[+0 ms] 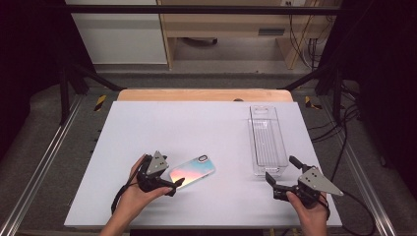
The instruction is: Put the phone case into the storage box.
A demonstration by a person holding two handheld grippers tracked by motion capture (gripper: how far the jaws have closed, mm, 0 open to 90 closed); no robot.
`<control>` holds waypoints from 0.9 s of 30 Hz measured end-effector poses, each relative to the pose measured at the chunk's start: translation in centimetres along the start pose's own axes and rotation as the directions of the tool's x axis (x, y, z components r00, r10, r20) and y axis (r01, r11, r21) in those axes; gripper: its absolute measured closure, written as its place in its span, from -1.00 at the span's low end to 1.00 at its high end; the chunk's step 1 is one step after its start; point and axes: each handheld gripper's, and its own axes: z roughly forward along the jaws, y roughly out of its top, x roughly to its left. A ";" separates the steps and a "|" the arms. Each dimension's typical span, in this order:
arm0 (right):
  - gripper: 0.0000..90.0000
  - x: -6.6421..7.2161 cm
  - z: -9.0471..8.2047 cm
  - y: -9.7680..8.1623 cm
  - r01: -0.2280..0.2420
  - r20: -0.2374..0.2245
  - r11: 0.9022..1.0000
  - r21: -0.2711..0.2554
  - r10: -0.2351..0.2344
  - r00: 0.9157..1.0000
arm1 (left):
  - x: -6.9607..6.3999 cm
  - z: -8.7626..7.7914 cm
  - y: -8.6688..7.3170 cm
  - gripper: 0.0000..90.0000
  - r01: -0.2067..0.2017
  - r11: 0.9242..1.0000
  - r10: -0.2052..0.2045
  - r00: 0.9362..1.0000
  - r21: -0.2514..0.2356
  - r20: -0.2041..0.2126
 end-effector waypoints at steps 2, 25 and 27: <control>-0.90 0.0 0.0 0.0 -0.004 0.005 1.000 0.000 0.004 1.000 | 0.0 0.4 -0.2 -0.93 0.001 1.000 -0.001 1.000 0.018 0.006; -0.89 0.2 -0.1 -0.3 -0.016 0.000 1.000 0.007 0.016 1.000 | -0.1 4.2 -0.8 -0.91 -0.020 0.988 0.013 0.999 0.151 0.048; -0.88 0.2 -0.1 -0.3 -0.015 0.002 1.000 0.004 0.015 1.000 | -0.1 4.4 -0.8 -0.90 -0.019 0.987 0.010 0.998 0.158 0.059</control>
